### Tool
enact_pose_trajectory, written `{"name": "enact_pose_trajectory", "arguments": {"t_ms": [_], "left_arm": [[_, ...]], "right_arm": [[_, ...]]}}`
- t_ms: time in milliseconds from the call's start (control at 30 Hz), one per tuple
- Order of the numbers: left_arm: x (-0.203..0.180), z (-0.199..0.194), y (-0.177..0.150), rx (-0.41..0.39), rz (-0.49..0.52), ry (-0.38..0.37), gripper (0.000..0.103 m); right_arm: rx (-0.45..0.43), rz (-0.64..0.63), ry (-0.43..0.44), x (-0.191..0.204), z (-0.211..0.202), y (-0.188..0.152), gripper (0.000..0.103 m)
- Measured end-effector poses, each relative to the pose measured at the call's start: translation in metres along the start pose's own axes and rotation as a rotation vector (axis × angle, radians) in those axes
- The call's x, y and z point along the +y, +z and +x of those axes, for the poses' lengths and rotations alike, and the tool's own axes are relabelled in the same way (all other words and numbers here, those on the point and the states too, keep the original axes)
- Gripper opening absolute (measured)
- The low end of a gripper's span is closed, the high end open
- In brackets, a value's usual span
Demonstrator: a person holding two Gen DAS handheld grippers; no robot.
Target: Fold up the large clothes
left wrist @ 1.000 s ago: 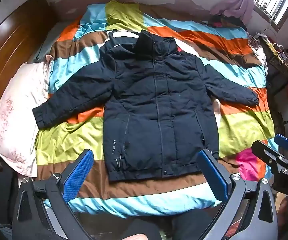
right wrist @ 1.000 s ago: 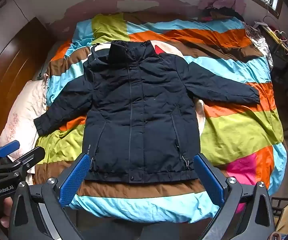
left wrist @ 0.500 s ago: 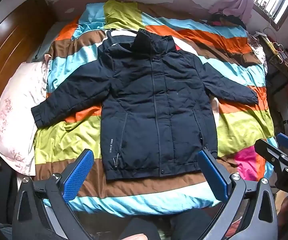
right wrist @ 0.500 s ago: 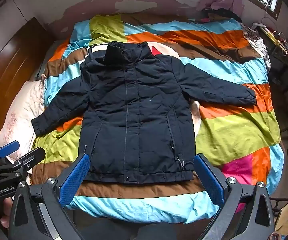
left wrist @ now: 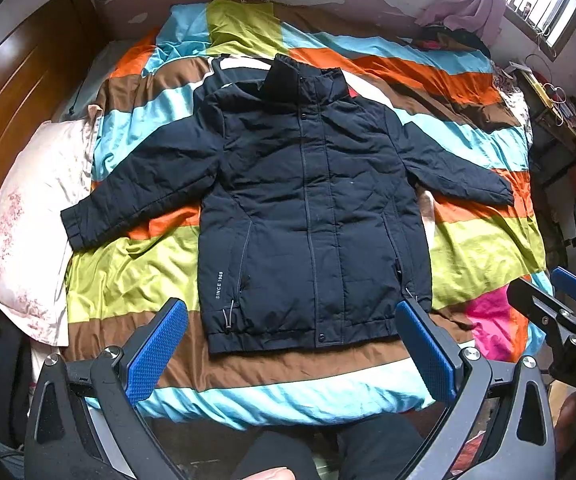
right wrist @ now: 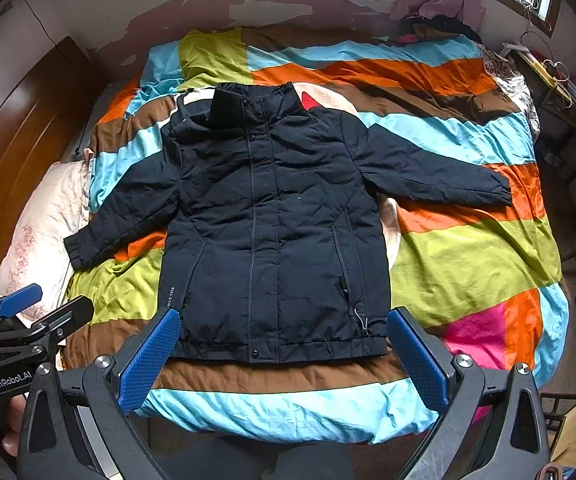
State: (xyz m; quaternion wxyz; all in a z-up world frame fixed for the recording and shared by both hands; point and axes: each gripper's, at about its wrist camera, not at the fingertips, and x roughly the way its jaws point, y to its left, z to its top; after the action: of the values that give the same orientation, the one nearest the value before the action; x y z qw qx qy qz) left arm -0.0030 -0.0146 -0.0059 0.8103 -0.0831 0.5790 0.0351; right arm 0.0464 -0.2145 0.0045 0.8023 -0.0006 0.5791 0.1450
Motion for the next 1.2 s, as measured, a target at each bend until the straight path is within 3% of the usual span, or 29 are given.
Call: {"name": "enact_pose_trajectory", "arguments": {"t_ms": [1200], "left_arm": [[-0.003,-0.004,-0.002,-0.002,0.003,0.005,0.102]], "right_arm": [[-0.013,0.002,0.004,0.008,-0.012,-0.006,0.103]]}}
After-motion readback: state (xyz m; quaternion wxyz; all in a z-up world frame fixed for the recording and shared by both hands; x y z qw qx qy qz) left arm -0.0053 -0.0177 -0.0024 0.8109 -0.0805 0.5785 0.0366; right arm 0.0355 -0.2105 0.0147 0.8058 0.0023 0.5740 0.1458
